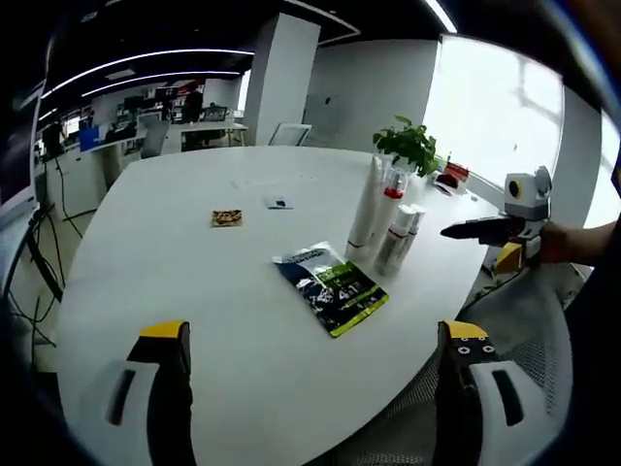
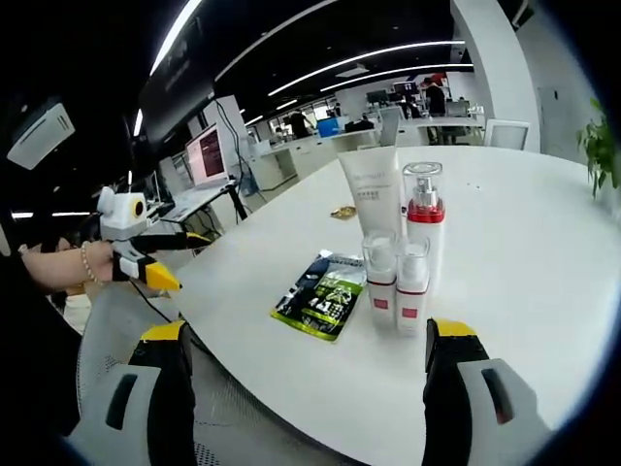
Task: Arrange the skincare products in the storage area until every visible bottle or jar stands upright without overlapping.
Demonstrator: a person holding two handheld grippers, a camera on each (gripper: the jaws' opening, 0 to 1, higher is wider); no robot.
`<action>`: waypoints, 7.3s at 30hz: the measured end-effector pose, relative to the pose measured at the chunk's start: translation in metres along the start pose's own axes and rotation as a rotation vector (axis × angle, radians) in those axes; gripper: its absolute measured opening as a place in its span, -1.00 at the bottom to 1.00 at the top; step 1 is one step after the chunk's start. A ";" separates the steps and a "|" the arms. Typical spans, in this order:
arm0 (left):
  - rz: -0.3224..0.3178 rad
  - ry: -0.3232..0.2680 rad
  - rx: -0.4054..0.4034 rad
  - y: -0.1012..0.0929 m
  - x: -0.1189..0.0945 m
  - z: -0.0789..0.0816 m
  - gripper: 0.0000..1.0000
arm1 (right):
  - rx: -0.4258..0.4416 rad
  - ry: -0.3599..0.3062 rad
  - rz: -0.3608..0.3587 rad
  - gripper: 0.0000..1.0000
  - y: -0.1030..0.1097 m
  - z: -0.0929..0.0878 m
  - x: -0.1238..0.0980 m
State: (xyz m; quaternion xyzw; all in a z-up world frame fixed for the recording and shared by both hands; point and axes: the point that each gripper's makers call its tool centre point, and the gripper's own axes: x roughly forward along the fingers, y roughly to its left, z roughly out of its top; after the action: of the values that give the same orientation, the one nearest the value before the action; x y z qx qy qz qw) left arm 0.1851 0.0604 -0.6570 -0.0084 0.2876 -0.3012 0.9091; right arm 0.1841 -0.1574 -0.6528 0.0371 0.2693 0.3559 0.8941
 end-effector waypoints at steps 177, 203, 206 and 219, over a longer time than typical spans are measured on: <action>0.157 0.471 0.137 0.154 0.266 0.102 -0.37 | 0.193 -0.007 -0.197 0.99 -0.050 -0.015 -0.006; 0.135 0.391 0.133 0.147 0.228 0.100 -0.38 | 0.151 -0.010 -0.158 0.99 -0.042 -0.011 -0.004; 0.139 0.380 0.129 0.142 0.220 0.101 -0.39 | 0.143 -0.010 -0.154 0.99 -0.040 -0.010 -0.003; 0.152 0.325 0.096 0.123 0.174 0.106 -0.41 | 0.128 -0.029 -0.143 0.99 -0.036 -0.006 -0.004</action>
State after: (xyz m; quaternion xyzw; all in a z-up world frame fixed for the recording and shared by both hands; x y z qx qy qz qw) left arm 0.4216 0.0480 -0.6815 0.1056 0.4156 -0.2424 0.8702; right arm 0.2014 -0.1877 -0.6655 0.0802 0.2805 0.2728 0.9168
